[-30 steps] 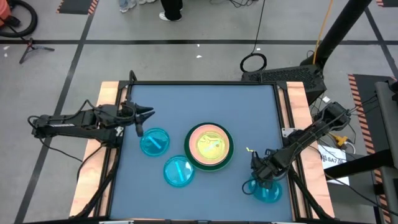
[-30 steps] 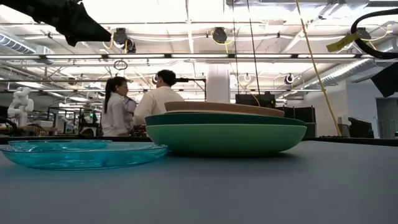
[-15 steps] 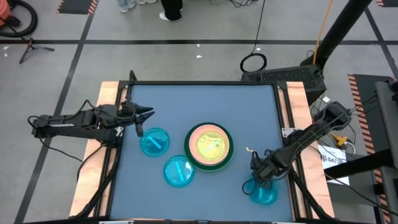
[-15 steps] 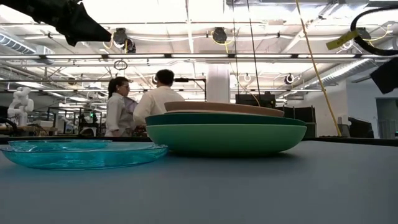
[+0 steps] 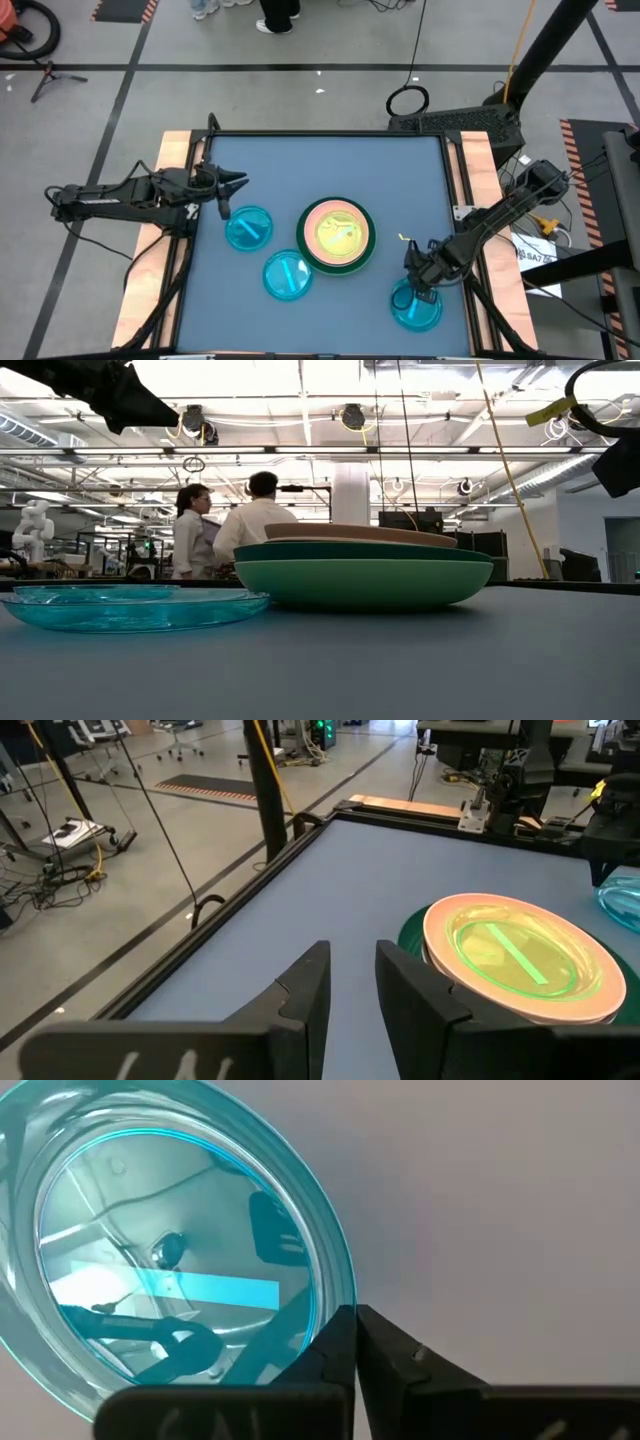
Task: Stack plastic plates
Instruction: Stack the right blue plate on top of the light green plate
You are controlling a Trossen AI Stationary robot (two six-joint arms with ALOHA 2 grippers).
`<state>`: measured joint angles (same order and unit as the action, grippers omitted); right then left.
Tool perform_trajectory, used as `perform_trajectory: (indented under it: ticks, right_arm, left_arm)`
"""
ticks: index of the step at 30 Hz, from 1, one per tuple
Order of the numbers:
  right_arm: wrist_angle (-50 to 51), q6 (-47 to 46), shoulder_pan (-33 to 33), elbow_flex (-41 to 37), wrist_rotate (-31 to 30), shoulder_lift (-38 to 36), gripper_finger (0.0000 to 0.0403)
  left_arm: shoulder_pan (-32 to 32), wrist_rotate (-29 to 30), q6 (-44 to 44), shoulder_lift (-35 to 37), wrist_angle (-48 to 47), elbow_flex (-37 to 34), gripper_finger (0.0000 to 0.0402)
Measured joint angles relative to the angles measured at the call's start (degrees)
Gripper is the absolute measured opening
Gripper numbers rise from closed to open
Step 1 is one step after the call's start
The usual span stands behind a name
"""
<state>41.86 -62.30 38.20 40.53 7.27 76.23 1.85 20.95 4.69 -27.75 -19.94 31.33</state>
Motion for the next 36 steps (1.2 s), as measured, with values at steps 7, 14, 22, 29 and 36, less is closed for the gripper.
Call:
perform_trajectory:
  ticks: [7,14,22,29,36]
  right_arm:
    - [0.2,-0.7,-0.9,0.0,-1.1,-1.4,0.0001]
    - [0.7,-2.5,-2.1,0.1,-10.9,-8.3,0.0]
    - [1.2,-2.1,-2.3,0.1,-20.1,-14.7,0.0]
    - [-5.2,1.4,-2.3,0.1,-28.5,-19.8,0.0]
    - [-14.3,3.3,-5.2,0.1,-39.3,-21.8,0.0]
  left_arm:
    - [0.0,0.0,0.0,0.0,0.0,0.0,0.0091]
    - [0.0,0.0,0.0,0.0,0.0,0.0,0.0091]
    - [0.0,0.0,0.0,0.0,0.0,0.0,0.0091]
    - [0.0,0.0,0.0,0.0,0.0,0.0,0.0091]
    - [0.0,0.0,-0.1,0.0,0.0,0.0,0.0091]
